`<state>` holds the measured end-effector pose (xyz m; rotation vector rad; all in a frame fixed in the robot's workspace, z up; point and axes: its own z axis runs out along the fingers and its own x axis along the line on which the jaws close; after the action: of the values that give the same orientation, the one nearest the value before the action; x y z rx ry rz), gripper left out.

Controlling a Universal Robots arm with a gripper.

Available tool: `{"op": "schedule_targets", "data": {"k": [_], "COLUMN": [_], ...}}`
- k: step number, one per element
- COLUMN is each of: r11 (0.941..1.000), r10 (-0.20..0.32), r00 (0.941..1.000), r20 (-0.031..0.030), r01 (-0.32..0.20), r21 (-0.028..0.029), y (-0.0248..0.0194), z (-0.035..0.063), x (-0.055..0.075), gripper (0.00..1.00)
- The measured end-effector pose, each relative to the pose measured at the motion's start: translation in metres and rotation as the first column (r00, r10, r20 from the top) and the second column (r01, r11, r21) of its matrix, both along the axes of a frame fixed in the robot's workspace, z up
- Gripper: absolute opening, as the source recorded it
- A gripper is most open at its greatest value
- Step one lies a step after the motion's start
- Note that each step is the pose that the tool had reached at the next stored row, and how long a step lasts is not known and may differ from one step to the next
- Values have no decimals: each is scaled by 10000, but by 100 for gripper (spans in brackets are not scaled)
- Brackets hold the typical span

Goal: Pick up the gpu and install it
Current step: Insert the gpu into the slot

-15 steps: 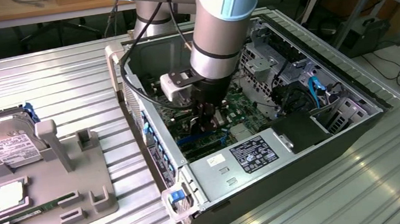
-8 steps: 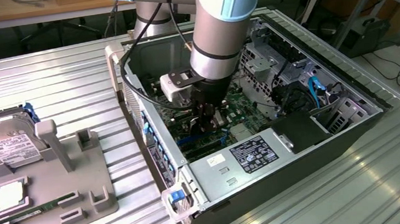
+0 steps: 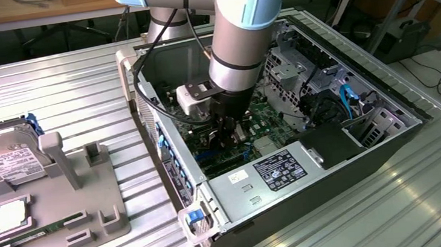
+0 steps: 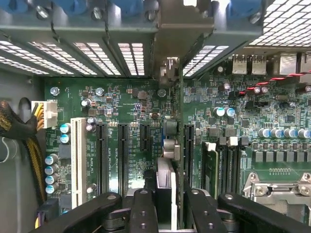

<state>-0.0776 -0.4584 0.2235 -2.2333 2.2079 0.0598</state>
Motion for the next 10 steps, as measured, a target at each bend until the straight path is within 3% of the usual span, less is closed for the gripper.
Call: {"op": "schedule_targets", "data": {"k": [8, 10], "r11": [10000, 10000], "r10": [0, 0], "r00": [10000, 10000], "r20": [4, 37], "r01": [0, 0], "r21": [10, 44], "y": [1, 5], "z": [1, 42], "x": [0, 2], "gripper": [28, 28]}}
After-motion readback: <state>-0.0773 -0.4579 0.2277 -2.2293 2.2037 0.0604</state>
